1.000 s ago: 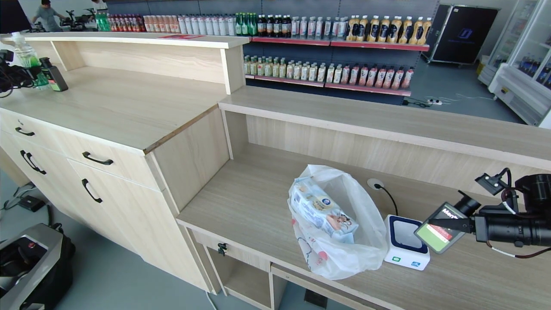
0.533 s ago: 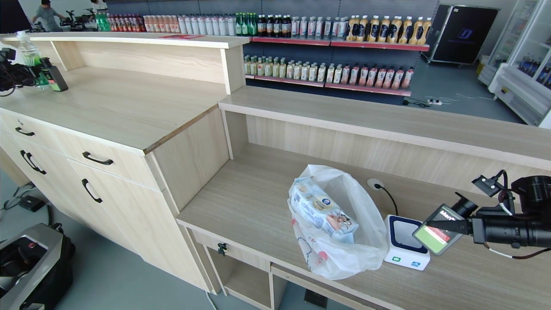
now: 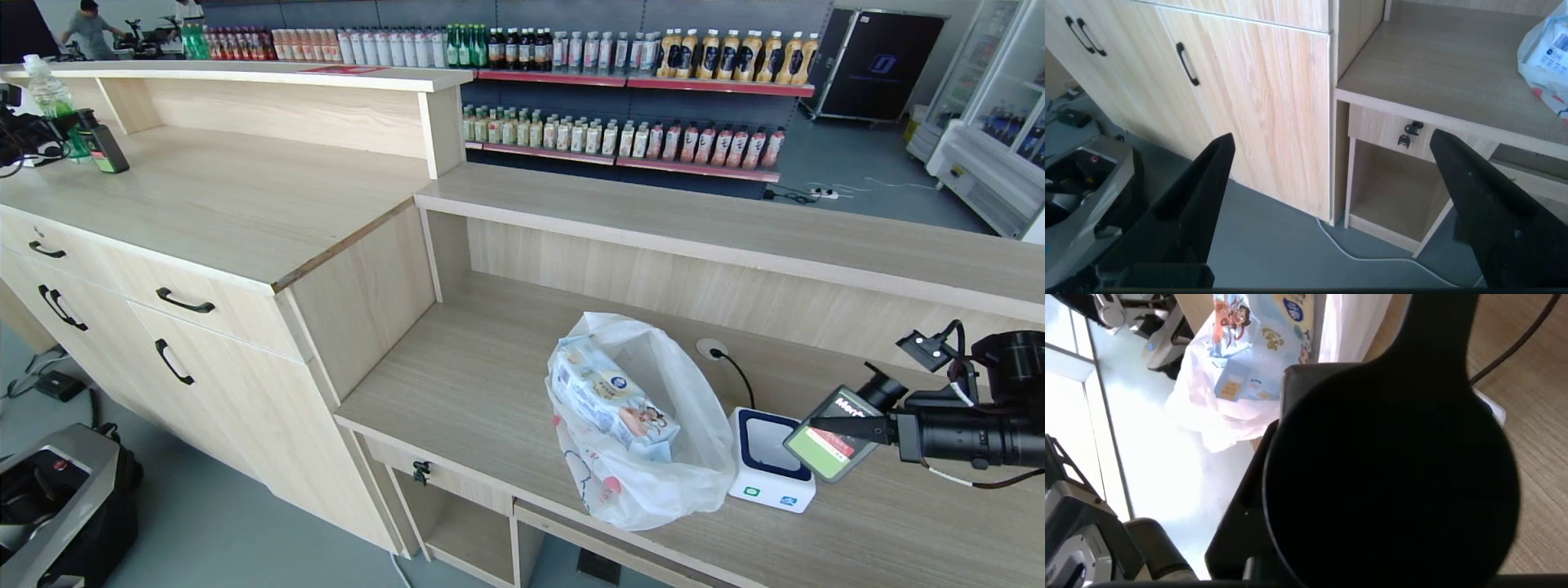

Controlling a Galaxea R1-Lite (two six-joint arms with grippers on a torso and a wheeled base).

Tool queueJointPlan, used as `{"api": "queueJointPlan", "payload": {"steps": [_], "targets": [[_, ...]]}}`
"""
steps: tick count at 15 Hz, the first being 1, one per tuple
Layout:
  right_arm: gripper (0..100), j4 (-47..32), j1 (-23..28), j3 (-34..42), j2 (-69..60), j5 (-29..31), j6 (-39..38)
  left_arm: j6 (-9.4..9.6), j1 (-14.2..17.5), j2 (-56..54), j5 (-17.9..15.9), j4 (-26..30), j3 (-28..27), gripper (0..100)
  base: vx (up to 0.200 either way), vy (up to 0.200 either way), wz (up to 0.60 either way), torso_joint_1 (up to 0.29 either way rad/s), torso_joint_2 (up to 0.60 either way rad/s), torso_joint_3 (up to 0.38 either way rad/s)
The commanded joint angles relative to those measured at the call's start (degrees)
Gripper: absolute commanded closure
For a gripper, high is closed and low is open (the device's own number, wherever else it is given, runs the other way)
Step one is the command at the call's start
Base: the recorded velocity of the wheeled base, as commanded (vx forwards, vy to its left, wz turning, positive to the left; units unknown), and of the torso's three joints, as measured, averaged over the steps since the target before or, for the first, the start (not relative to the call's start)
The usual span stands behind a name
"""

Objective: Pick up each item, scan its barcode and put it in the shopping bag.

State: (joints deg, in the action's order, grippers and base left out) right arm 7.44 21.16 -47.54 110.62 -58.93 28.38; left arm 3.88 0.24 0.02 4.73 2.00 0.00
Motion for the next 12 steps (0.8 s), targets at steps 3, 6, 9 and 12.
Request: {"api": "queueJointPlan", "payload": {"steps": [3,6,9,12], "targets": [[100,-1.9,-0.1,-2.6,-19.7,0.2,-5.5,-0.01,0.0,0.0,0.0,0.0,0.0,0,0.000,0.000,0.00,0.000,0.00,0.000],[100,-4.8,-2.6,4.6,-34.4,13.0,-17.3,-0.01,0.0,0.0,0.0,0.0,0.0,0,0.000,0.000,0.00,0.000,0.00,0.000],[100,-7.3,-12.2,10.2,-40.5,38.7,-18.1,-0.01,0.1,0.0,0.0,0.0,0.0,0,0.000,0.000,0.00,0.000,0.00,0.000],[100,2.6,-25.1,13.0,-41.3,71.3,-18.3,-0.01,0.1,0.0,0.0,0.0,0.0,0,0.000,0.000,0.00,0.000,0.00,0.000]]}}
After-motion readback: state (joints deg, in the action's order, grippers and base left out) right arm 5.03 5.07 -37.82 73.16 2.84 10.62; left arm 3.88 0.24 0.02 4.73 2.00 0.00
